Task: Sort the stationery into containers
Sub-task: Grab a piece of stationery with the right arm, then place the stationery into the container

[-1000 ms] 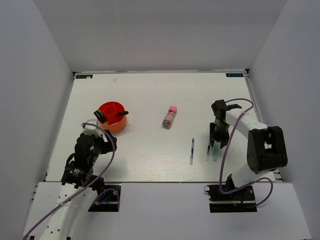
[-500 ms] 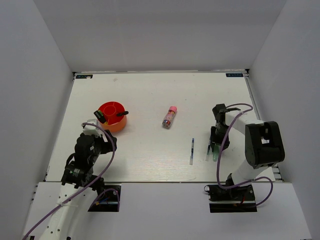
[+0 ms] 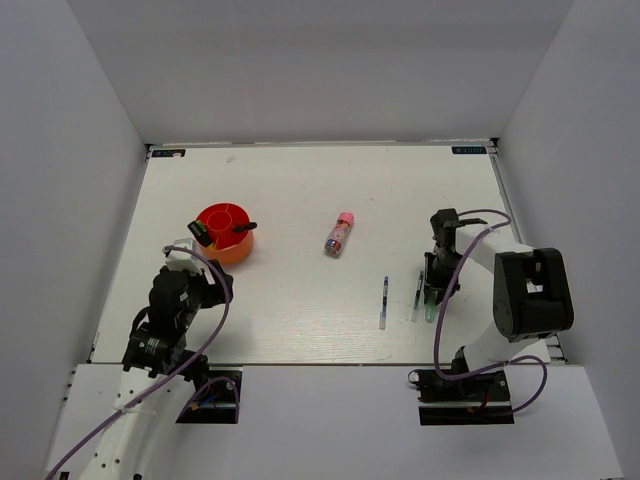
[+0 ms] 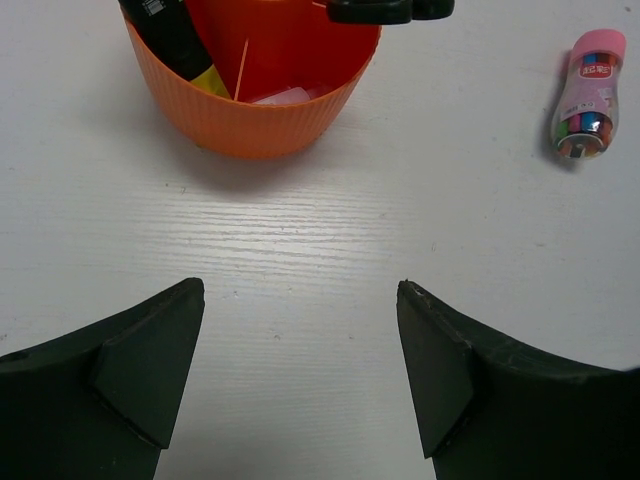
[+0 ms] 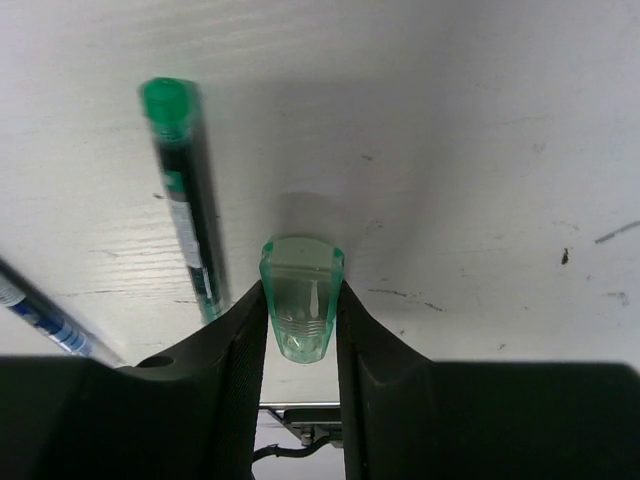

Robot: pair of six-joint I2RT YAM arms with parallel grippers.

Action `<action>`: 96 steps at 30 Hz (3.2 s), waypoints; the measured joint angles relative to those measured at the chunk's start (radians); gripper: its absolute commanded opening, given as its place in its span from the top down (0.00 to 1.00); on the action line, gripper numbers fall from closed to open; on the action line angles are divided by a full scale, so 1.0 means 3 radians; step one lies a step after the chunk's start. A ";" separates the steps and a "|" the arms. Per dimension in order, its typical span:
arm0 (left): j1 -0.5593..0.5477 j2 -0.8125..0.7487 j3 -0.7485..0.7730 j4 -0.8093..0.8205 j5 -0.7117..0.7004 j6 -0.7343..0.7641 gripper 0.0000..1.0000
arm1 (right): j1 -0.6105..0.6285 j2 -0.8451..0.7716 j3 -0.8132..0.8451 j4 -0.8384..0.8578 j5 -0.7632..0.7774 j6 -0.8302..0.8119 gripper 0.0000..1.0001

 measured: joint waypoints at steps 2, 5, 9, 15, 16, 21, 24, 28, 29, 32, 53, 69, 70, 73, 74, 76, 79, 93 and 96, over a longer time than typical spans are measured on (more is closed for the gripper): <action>0.0000 -0.0003 0.0000 -0.0003 0.0000 0.0001 0.12 | 0.0000 -0.0041 0.0010 0.0041 -0.0090 -0.0109 1.00; 0.0001 -0.0045 0.0000 0.0000 -0.0009 0.0001 0.12 | 0.0022 -0.0097 0.0256 0.0081 -0.0340 -0.0387 1.00; 0.0003 -0.0112 0.0000 0.0001 -0.0067 0.0004 0.12 | 0.0150 -0.0093 0.1101 0.0130 -0.0656 -0.0874 1.00; 0.0003 -0.0149 0.0000 -0.0003 -0.0184 0.0011 0.15 | 0.0608 0.0285 0.2650 0.0131 -0.1049 -0.1626 1.00; 0.0003 -0.0173 0.0000 -0.0003 -0.0224 0.0010 0.15 | 0.0690 0.0369 0.2810 0.0098 -0.1099 -0.1774 1.00; 0.0003 -0.0481 -0.0001 -0.0001 -0.0675 -0.0008 0.17 | 0.1226 0.0788 0.3370 0.0102 -0.1389 -0.2632 1.00; 0.0004 -0.0617 -0.0001 -0.0004 -0.0978 -0.0038 0.17 | 0.1467 0.1020 0.3644 0.0262 -0.1661 -0.2972 1.00; 0.0005 -0.0638 -0.0001 -0.0039 -0.1392 -0.0100 0.18 | 0.1738 0.1137 0.3635 0.0698 -0.2207 -0.3229 1.00; 0.0005 -0.0638 -0.0001 -0.0056 -0.1497 -0.0116 0.18 | 0.1802 0.1156 0.3613 0.0842 -0.2335 -0.3264 1.00; 0.0005 -0.0637 -0.0001 -0.0116 -0.1746 -0.0155 0.18 | 0.1991 0.1305 0.3621 0.1288 -0.2626 -0.3259 1.00; 0.0006 -0.0722 -0.0001 -0.0205 -0.2093 -0.0209 0.18 | 0.2621 0.2375 0.3998 0.2848 -0.3129 -0.2403 1.00; 0.0006 -0.0744 -0.0001 -0.0205 -0.2094 -0.0212 0.18 | 0.2575 0.2557 0.3919 0.2794 -0.2809 -0.2675 1.00; 0.0006 -0.0746 -0.0001 -0.0205 -0.2094 -0.0212 0.18 | 0.2576 0.2564 0.3919 0.2792 -0.2785 -0.2691 1.00; 0.0006 -0.0755 -0.0001 -0.0205 -0.2094 -0.0212 0.18 | 0.2578 0.2569 0.3919 0.2767 -0.2722 -0.2739 1.00; 0.0006 -0.0757 -0.0001 -0.0205 -0.2094 -0.0214 0.18 | 0.2576 0.2569 0.3919 0.2756 -0.2705 -0.2758 1.00; 0.0006 -0.0757 -0.0001 -0.0205 -0.2094 -0.0214 0.18 | 0.2576 0.2569 0.3909 0.2719 -0.2672 -0.2792 1.00; 0.0006 -0.0760 -0.0001 -0.0205 -0.2094 -0.0214 0.18 | 0.2576 0.2569 0.3877 0.2661 -0.2621 -0.2850 0.91; 0.0006 -0.0763 -0.0001 -0.0205 -0.2094 -0.0214 0.21 | 0.2576 0.2569 0.3863 0.2514 -0.2523 -0.2912 0.42; 0.0006 -0.0763 -0.0001 -0.0202 -0.2094 -0.0234 0.45 | 0.2576 0.2567 0.3863 0.2513 -0.2519 -0.2895 0.56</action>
